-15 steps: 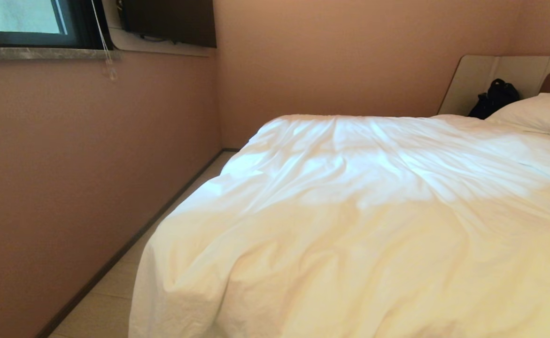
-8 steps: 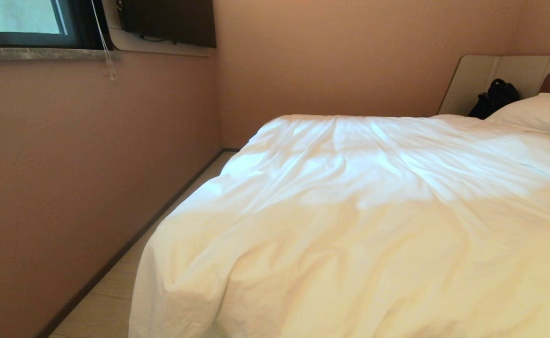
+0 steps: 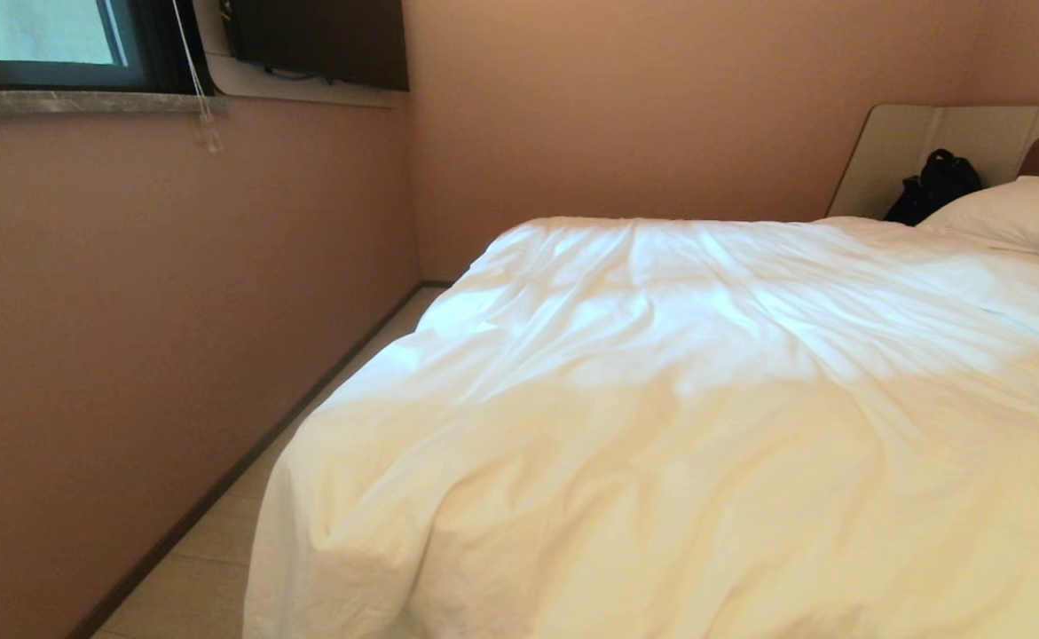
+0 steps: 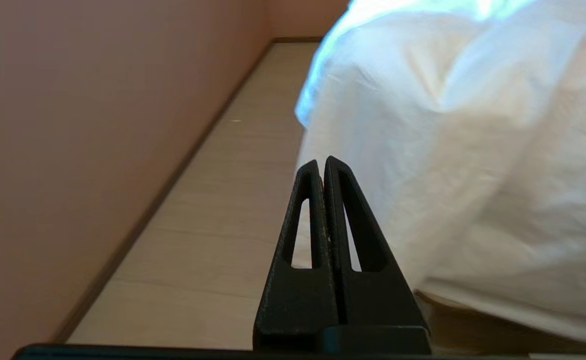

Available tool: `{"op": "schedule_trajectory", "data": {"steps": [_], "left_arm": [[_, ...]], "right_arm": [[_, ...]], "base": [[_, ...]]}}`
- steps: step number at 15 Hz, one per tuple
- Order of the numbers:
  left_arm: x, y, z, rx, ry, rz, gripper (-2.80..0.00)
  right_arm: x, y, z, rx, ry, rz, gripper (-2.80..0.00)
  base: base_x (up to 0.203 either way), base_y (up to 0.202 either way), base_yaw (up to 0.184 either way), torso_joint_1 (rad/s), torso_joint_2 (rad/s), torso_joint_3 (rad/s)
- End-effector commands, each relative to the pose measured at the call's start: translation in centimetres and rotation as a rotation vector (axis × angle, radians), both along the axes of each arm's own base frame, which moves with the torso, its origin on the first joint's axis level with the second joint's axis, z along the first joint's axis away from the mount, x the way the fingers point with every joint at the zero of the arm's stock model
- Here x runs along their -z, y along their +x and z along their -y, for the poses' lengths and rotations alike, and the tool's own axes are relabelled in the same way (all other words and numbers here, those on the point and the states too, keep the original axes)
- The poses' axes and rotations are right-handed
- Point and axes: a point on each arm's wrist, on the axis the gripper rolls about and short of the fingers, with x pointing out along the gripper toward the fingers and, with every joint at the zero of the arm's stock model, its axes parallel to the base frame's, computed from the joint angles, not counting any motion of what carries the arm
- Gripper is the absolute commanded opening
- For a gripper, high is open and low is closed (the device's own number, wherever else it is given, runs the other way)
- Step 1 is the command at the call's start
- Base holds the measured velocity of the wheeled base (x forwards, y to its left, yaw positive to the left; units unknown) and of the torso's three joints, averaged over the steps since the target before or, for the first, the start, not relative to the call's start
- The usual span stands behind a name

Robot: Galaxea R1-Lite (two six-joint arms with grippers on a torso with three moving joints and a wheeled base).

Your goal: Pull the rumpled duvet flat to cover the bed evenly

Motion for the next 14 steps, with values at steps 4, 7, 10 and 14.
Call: {"op": "schedule_trajectory", "data": {"steps": [4, 7, 10, 14], "left_arm": [[0.57, 0.16, 0.01, 0.004, 0.002, -0.021, -2.8], [0.57, 0.16, 0.03, 0.014, 0.0, -0.021, -2.8], [0.58, 0.17, 0.04, 0.018, -0.001, -0.02, -2.8], [0.56, 0.17, 0.04, 0.019, -0.005, -0.018, -2.8]], "right_arm": [[0.0, 0.0, 0.0, 0.0, 0.0, 0.0, -2.8], [-0.01, 0.01, 0.0, 0.0, 0.0, 0.0, -2.8], [0.0, 0.01, 0.0, 0.0, 0.0, -0.001, -2.8], [0.0, 0.01, 0.0, -0.001, 0.0, -0.001, -2.8]], "base": [[0.0, 0.0, 0.0, 0.0, 0.0, 0.0], [0.0, 0.0, 0.0, 0.0, 0.0, 0.0], [0.0, 0.0, 0.0, 0.0, 0.0, 0.0], [0.0, 0.0, 0.0, 0.0, 0.0, 0.0]]}}
